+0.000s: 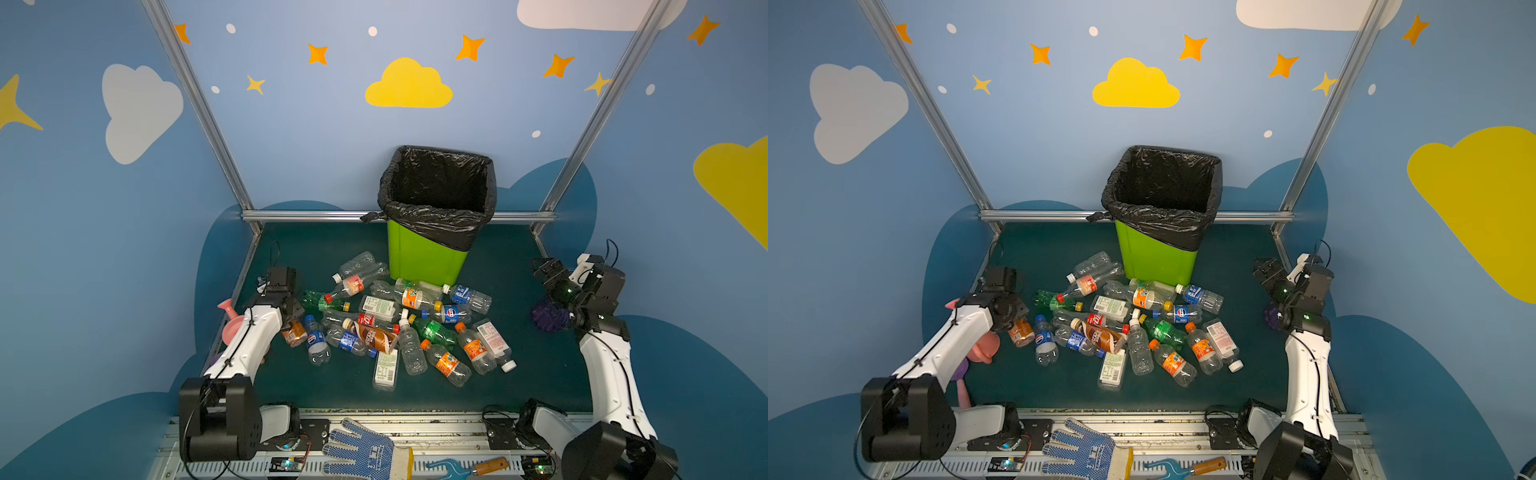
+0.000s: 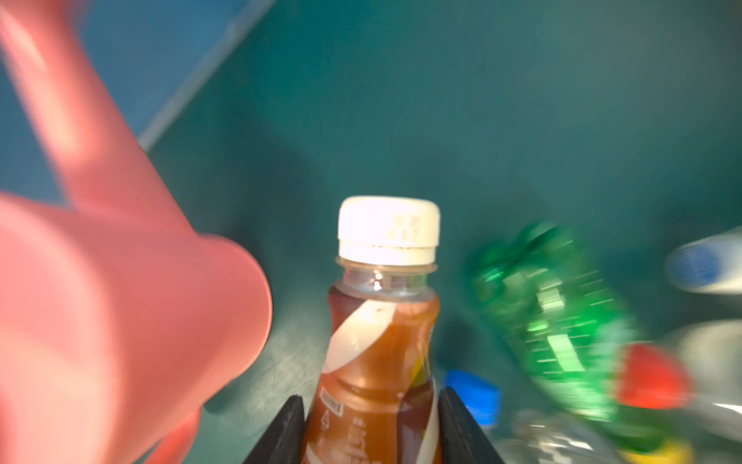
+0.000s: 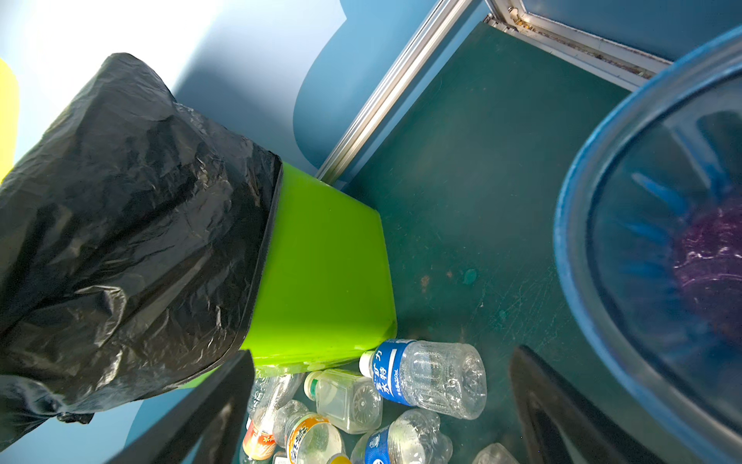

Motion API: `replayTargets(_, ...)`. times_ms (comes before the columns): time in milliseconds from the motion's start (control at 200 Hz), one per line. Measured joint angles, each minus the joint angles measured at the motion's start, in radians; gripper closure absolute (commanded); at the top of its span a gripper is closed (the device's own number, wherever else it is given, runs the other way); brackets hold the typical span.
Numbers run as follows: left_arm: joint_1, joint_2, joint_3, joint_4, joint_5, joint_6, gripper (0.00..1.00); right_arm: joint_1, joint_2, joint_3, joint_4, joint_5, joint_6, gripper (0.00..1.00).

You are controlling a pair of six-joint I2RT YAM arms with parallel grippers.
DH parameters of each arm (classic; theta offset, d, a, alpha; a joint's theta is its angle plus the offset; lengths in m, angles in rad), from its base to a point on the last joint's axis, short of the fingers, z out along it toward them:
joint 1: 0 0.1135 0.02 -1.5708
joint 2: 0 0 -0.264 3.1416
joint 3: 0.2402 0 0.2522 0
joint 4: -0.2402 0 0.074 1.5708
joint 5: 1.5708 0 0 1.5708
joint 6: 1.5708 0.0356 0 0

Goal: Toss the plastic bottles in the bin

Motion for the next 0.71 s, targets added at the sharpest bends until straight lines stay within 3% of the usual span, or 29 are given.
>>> replayTargets(325,0.000,-0.217,0.114,0.066,0.012,0.041,0.56,-0.015,-0.005,-0.003,0.001,0.000,0.000,0.02)
replayTargets(496,0.000,-0.230,0.364,0.172,0.050,0.062,0.56,-0.021,-0.010,-0.004,0.007,0.000,0.000,0.02)
replayTargets(706,-0.002,-0.124,0.701,0.416,0.179,0.042,0.58,-0.051,-0.049,-0.024,0.010,-0.003,-0.001,0.02)
